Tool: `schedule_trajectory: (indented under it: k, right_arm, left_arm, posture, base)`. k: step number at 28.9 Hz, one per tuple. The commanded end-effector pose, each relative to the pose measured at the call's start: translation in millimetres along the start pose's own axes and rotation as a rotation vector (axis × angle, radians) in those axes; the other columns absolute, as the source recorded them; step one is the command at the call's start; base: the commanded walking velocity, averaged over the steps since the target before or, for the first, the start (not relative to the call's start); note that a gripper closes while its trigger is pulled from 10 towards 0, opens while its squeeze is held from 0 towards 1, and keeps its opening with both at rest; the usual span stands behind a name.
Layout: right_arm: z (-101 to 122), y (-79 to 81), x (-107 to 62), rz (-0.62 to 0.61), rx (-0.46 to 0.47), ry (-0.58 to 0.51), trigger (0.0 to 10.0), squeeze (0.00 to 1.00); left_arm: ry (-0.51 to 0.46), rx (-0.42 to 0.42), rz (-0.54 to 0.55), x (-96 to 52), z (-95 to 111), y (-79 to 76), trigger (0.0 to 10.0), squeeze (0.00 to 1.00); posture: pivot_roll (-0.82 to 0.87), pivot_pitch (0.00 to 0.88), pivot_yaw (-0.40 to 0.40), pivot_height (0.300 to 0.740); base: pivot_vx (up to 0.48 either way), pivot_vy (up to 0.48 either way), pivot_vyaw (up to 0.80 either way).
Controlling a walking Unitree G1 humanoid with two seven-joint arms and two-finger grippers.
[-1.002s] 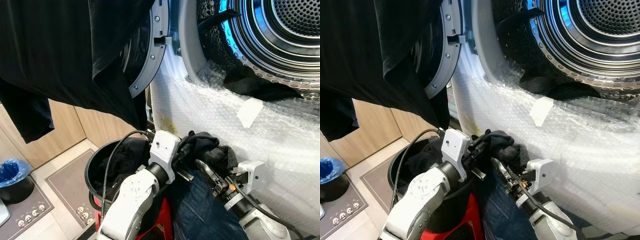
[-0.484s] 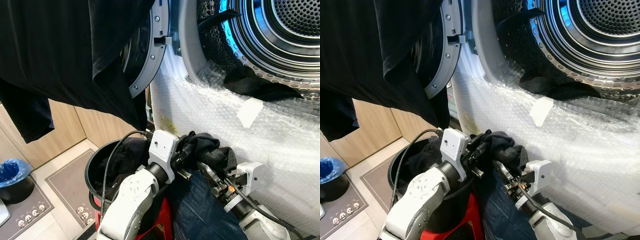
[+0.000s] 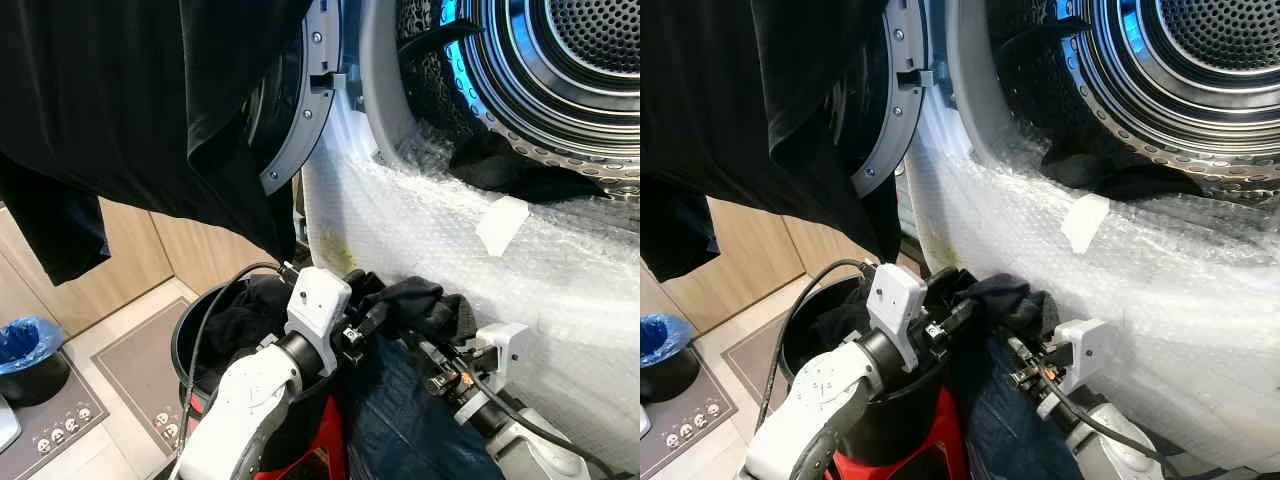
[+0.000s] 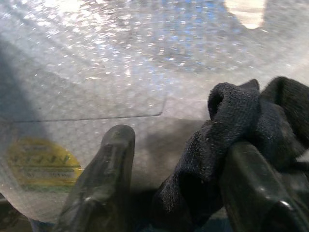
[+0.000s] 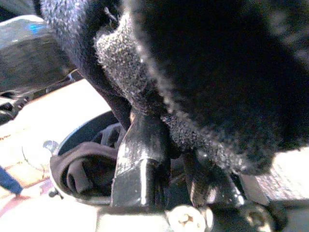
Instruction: Clothes washing
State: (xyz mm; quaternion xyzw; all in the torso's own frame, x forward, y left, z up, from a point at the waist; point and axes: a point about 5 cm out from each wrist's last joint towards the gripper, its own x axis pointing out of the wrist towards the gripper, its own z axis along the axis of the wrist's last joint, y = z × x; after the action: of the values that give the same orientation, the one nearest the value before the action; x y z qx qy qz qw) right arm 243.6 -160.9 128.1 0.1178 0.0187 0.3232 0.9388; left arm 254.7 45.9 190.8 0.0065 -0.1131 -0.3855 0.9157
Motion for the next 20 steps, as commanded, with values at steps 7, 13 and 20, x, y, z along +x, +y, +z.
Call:
schedule_trajectory:
  k: [7, 13, 20]
  right_arm:
    - [0.9, -8.1, -13.5, 0.089, -0.059, 0.087, 0.0, 0.0]
    - [12.7, -17.0, -21.6, 0.131, -0.108, 0.109, 0.0, 0.0]
    - [39.5, -34.1, -31.8, 0.173, -0.186, 0.136, 0.0, 0.0]
  left_arm:
    - [0.018, 0.114, -0.15, -15.5, 4.8, -9.9, 10.0, 1.0]
    - [0.022, 0.13, -0.181, -22.2, 7.2, -5.8, 10.0, 1.0]
    - [0.026, 0.116, -0.234, -30.5, 10.4, -2.3, 10.0, 1.0]
  posture:
    - [-0.04, 0.0, 0.031, 0.74]
    - [-0.04, 0.0, 0.029, 0.74]
    - [-0.05, 0.0, 0.025, 0.74]
  base:
    - [0.0, 0.0, 0.0]
    - [0.0, 0.0, 0.0]
    - [0.0, 0.0, 0.0]
